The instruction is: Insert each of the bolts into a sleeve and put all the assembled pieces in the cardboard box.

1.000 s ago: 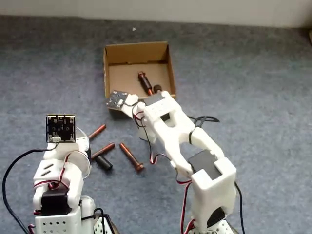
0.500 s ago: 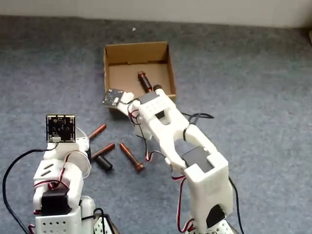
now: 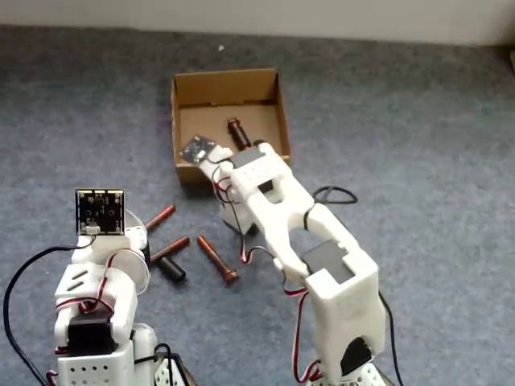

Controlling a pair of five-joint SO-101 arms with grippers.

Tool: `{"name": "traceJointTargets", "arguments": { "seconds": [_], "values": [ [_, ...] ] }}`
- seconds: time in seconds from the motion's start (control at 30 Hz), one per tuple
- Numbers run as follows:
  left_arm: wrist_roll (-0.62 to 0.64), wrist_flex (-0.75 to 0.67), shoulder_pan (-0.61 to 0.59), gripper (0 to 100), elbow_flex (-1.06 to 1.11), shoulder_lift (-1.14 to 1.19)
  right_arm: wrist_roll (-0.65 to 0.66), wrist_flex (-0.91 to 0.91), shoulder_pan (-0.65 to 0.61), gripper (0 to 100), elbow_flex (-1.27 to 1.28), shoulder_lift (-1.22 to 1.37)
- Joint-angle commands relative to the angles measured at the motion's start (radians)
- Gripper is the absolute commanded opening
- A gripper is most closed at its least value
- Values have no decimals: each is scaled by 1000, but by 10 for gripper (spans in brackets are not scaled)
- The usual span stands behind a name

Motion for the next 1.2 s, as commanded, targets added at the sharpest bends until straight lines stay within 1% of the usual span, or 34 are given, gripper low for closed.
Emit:
{"name": "traceJointTargets", "arguments": {
  "seconds": [0.0, 0.2, 0.33, 0.43, 0.63, 0.9, 1.07, 1.17],
  "values": [
    [-11, -21, -12, 18, -5, -5, -78, 21, 5, 5, -22, -94],
    [-11, -21, -12, 18, -5, -5, -213, 18, 2, 9, -22, -53],
    [-11, -21, -12, 18, -5, -5, -278, 24, 2, 83, -25, -22],
    [-11, -21, -12, 18, -5, -5, -278, 35, 4, 91, -25, -22],
    [-11, -21, -12, 18, -5, -5, -276, 127, 4, 93, -28, -21],
    [-11, -21, -12, 18, -5, -5, -276, 128, 1, 96, -22, -18],
    [-11, -21, -12, 18, -5, -5, -278, 177, 1, 173, -25, -19],
    [-11, -21, -12, 18, -5, -5, -276, 202, 1, 173, -28, -22]
  ]
}}
